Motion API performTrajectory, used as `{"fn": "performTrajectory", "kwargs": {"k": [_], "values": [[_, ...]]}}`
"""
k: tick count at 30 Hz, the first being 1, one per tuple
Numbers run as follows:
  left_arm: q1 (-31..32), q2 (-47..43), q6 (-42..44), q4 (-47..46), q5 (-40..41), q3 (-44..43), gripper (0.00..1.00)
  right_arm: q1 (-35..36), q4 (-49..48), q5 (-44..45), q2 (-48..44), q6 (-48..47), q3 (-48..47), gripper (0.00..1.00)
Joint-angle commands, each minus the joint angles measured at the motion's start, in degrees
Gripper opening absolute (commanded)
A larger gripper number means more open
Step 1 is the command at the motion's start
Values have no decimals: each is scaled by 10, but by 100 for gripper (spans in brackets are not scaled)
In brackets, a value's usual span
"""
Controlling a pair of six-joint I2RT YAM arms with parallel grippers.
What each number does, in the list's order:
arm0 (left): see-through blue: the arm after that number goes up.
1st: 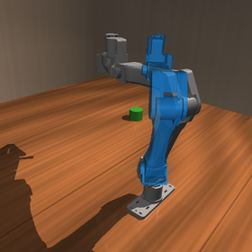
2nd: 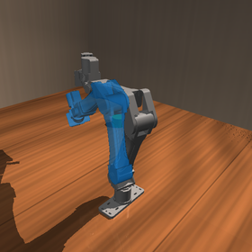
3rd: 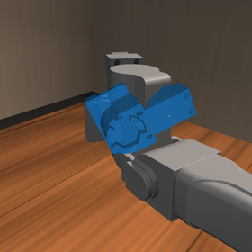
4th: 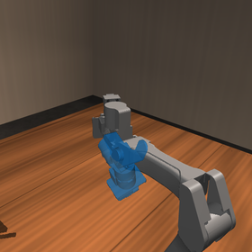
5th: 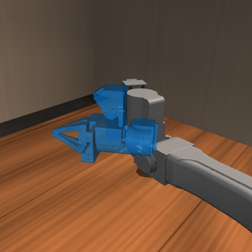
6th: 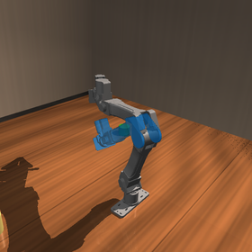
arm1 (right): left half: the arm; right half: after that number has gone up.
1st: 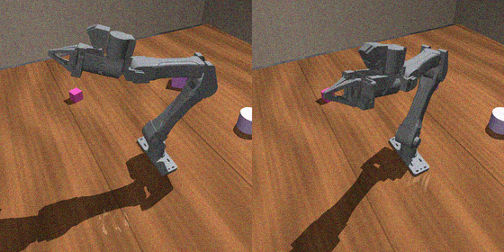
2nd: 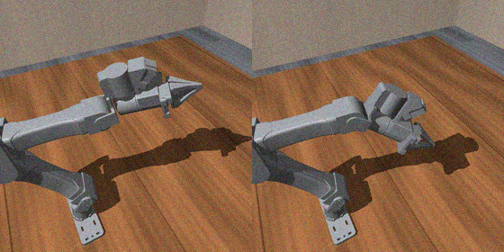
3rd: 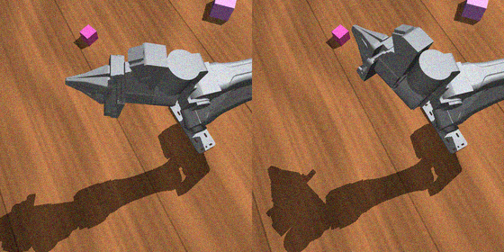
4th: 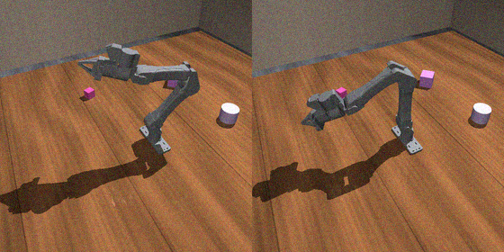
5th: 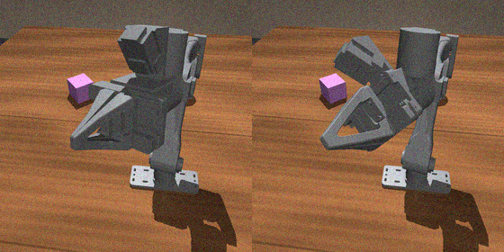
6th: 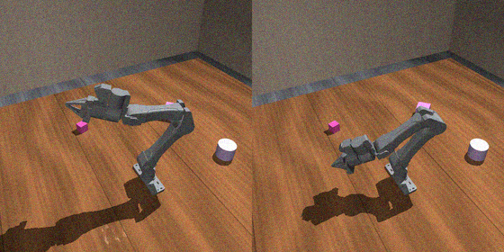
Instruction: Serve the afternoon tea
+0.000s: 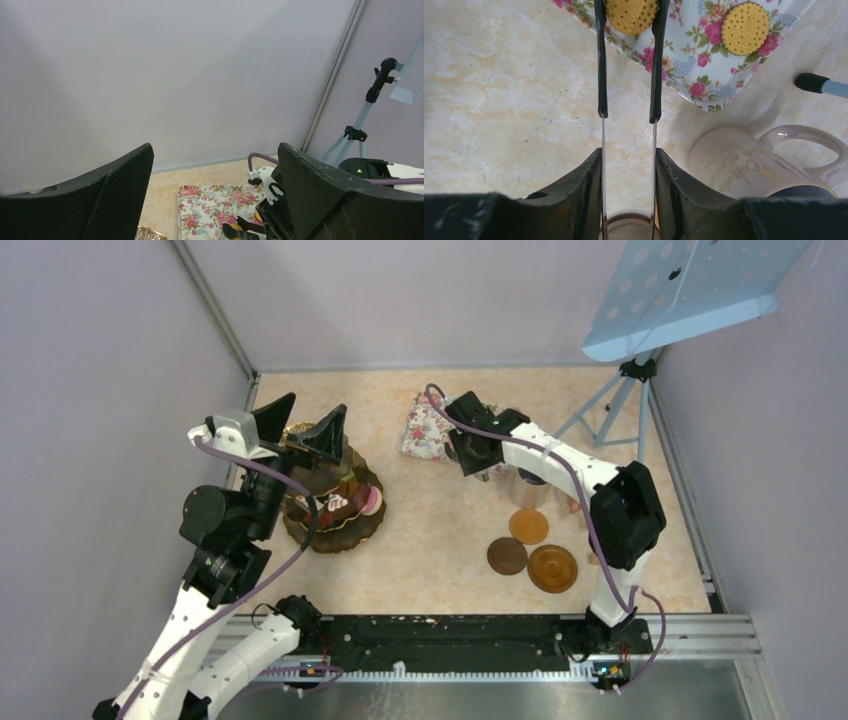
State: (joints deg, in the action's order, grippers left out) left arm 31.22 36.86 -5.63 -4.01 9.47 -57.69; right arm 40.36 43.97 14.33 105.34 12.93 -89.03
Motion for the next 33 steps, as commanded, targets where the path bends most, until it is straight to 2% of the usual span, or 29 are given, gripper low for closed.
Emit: {"fn": "performTrajectory", "kwargs": {"k": [1,7,11,16,20,25,29,33], "values": [[2,-5,6,-28,0,2,99,5,-23,20,-22,5,-23,30],[2,-4,6,-28,1,1,99,12,-65,40,-81,-32,-9,23],[2,-3,6,-27,4,-1,99,20,-113,13,-165,-55,22,20],[1,-4,3,-23,9,-10,99,32,-194,-147,-273,-72,85,19],[1,-7,-9,-23,4,-17,99,99,-244,-209,-318,-97,110,19],[1,-3,-18,-22,-7,-26,99,178,-307,-237,-307,-85,109,20],[1,-6,-21,-21,-4,-29,99,207,-346,-264,-256,-61,84,20],[1,-12,-15,-21,1,-30,99,230,-342,-273,-210,-68,41,23]]}}
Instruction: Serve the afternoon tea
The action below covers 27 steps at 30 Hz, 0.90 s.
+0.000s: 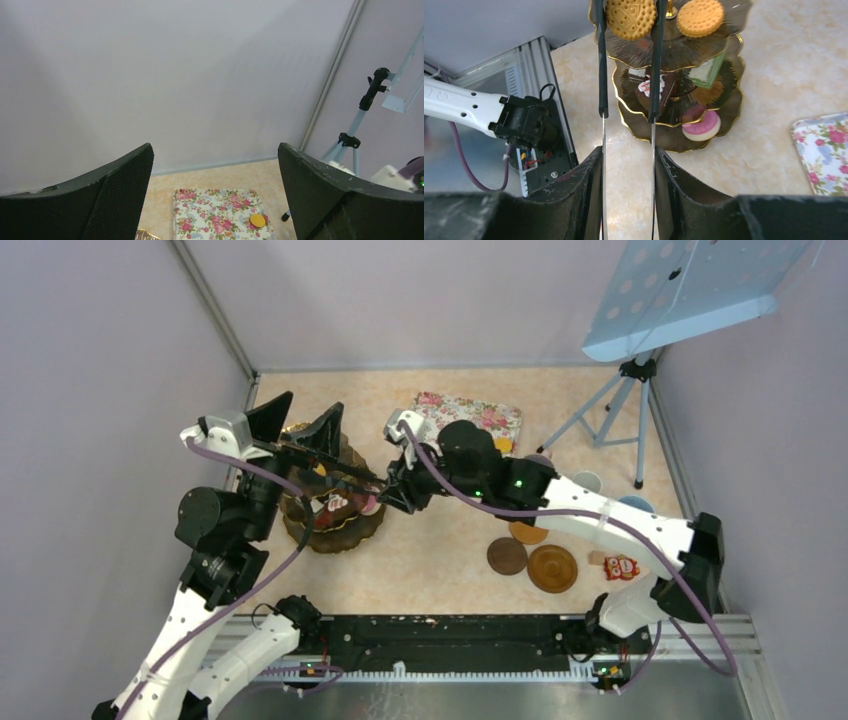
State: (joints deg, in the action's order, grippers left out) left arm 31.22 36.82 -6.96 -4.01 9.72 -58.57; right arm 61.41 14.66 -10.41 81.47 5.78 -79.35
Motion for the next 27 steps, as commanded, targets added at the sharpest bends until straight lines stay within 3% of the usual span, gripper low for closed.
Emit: {"fn": "performTrajectory", "kwargs": {"k": [1,14,21,27], "values": [[1,-12,-1,-21,0,-21,99,23,-48,-24,37,2,-62,25],[2,-6,4,-21,2,-12,99,42,-34,19,79,-22,-96,47],[1,-2,6,-21,3,-12,99,43,-47,52,58,-29,-80,47],[1,-7,8,-21,7,-12,99,43,-117,124,-65,-54,34,44]]}}
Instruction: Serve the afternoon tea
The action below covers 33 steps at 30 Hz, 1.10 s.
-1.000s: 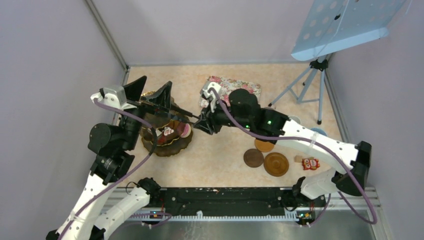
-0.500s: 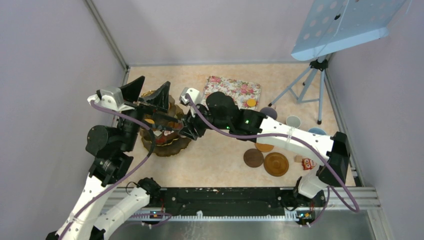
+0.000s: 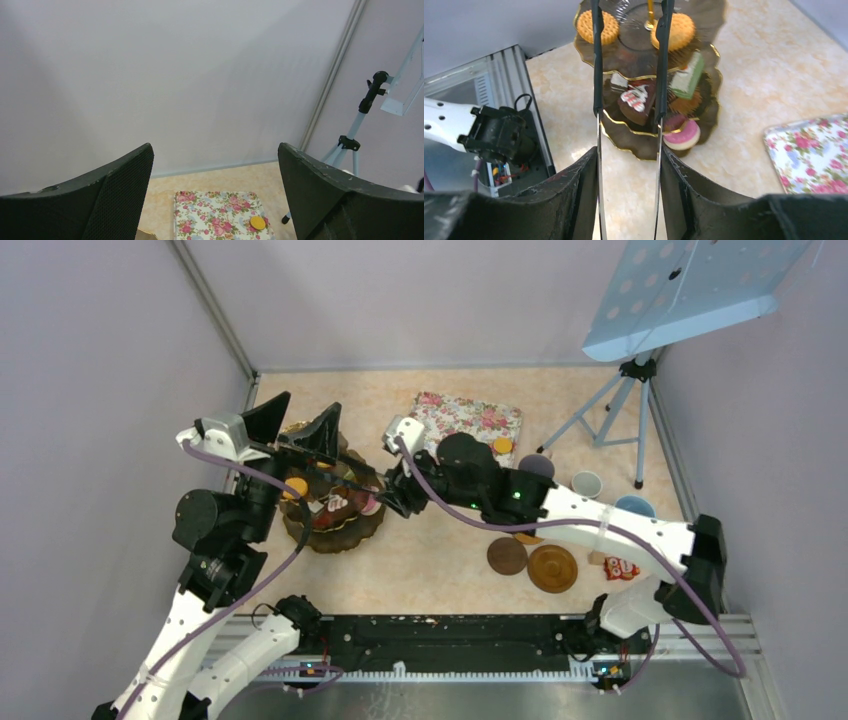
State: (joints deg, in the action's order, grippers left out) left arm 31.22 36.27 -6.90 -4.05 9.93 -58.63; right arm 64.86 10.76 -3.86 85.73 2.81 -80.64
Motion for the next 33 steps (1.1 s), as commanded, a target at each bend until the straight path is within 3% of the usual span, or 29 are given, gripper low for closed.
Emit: {"fn": "performTrajectory", "kwargs": {"k": [1,7,11,15,21,33], "values": [[2,-2,8,-21,5,-11,99,8,-79,73,-129,-25,64,43],[1,-4,11,-23,9,-5,99,0,-41,192,-227,-58,155,41],[2,1,11,-23,5,-4,99,-70,37,268,-206,-20,142,40],[1,7,11,-23,5,-3,99,-191,187,258,-100,86,50,39],[1,9,15,-24,9,2,99,-254,316,280,34,137,-59,41],[1,4,21,-28,9,9,99,-342,304,196,55,157,13,42]]}}
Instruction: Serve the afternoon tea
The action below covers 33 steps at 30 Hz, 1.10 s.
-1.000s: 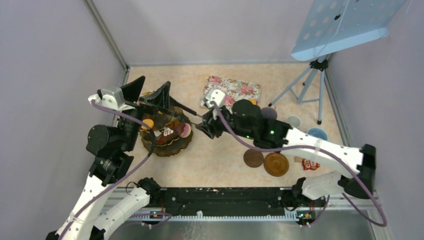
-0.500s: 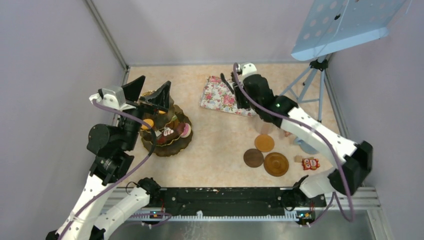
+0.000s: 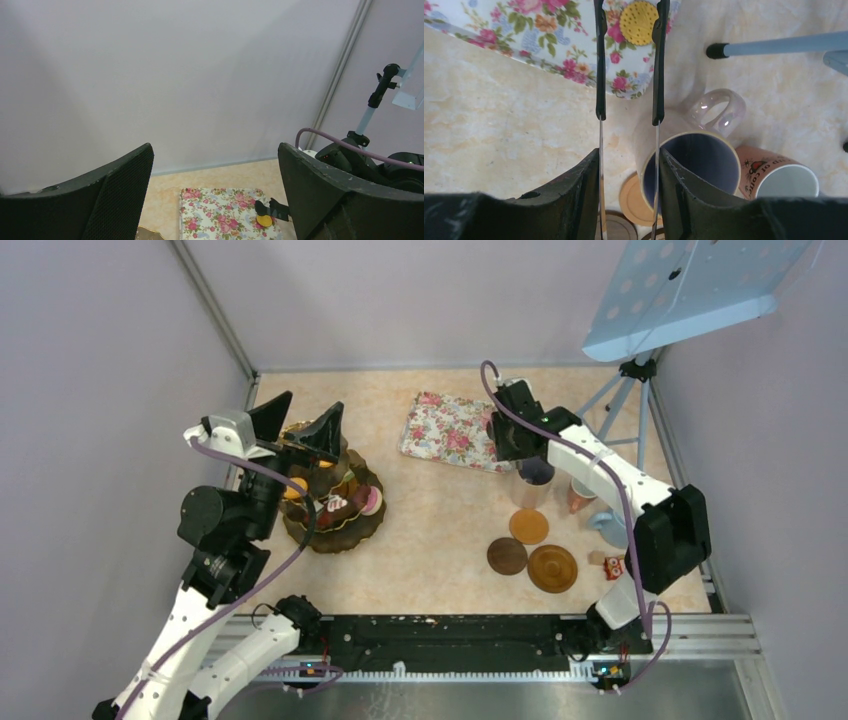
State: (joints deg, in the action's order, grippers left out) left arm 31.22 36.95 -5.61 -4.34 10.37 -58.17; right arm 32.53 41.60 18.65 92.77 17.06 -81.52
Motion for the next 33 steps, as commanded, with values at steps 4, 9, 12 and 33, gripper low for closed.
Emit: {"fn": "performTrajectory", "kwargs": {"k": [4,9,12,33], "values": [[2,-3,7,-26,1,6,99,-36,-16,-47,-19,16,44,42],[1,-4,8,-26,0,6,99,-40,-25,-56,-11,16,49,44],[1,-6,7,-26,0,6,99,-44,-30,-60,-4,14,48,44],[13,-16,-1,-30,-14,12,99,46,72,73,73,103,-89,43]]}}
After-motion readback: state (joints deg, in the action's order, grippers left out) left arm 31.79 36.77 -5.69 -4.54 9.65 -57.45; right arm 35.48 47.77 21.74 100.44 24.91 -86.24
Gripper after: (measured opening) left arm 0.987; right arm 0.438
